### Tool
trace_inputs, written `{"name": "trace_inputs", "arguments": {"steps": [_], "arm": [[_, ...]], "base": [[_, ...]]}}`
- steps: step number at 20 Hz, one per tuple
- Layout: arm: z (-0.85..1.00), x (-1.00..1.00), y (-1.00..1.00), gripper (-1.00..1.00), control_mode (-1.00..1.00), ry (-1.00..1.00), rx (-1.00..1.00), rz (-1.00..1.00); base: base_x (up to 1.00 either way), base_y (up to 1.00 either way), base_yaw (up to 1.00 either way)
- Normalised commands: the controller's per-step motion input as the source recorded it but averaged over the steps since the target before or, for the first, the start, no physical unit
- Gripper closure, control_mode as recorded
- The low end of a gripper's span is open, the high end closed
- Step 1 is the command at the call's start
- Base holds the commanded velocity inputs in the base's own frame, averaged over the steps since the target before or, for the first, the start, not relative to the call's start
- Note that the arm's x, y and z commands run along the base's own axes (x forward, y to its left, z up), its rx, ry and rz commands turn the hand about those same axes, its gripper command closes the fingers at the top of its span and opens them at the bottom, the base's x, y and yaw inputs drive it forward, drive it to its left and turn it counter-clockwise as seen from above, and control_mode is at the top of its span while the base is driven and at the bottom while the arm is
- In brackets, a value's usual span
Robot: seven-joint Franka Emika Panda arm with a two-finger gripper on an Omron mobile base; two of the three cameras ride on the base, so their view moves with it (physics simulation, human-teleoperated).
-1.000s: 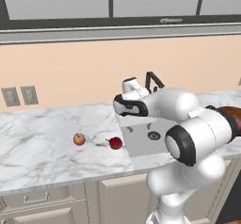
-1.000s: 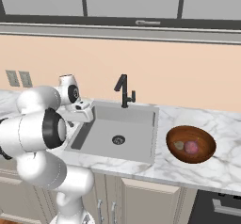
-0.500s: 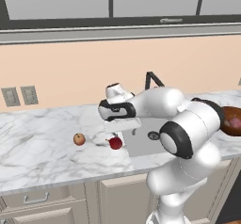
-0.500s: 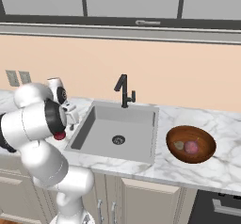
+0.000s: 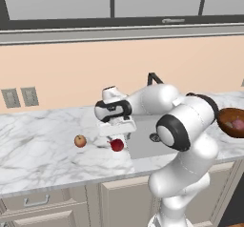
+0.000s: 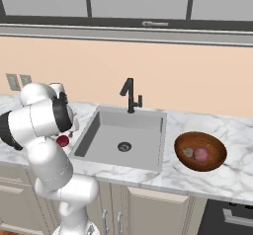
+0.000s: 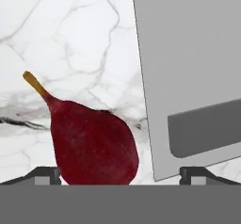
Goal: There is a mixed pile of frozen fruits and vegetables on the counter. Locate all the frozen vegetables and place the items in a bowl on the counter. Take all the frozen fruits and defrost them in a running sink.
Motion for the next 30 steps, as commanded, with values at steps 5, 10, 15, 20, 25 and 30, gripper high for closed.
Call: {"name": "trace_inputs", "arguments": {"steps": [5, 10, 15, 20, 25, 30], "arm": [[-0.1, 0.03, 0.12, -1.0, -1.0, 0.02, 0.03, 0.0], [-0.14, -0.1, 0.01, -1.0, -1.0, 0.07, 0.01, 0.0], [-0.21, -0.03, 0.05, -1.0, -1.0, 0.05, 0.0, 0.0], [-0.09, 0.0, 0.02, 1.0, -1.0, 0.0, 0.01, 0.0], [0.04, 0.0, -0.13, 1.0, -1.0, 0.0, -0.02, -0.01], [0.28, 0.05, -0.3, 1.0, -1.0, -0.06, 0.0, -0.02]], "base": [[0.0, 0.0, 0.0], [0.0, 0.0, 0.0], [0.0, 0.0, 0.0], [0.0, 0.0, 0.0], [0.0, 0.0, 0.0], [0.0, 0.0, 0.0]]}}
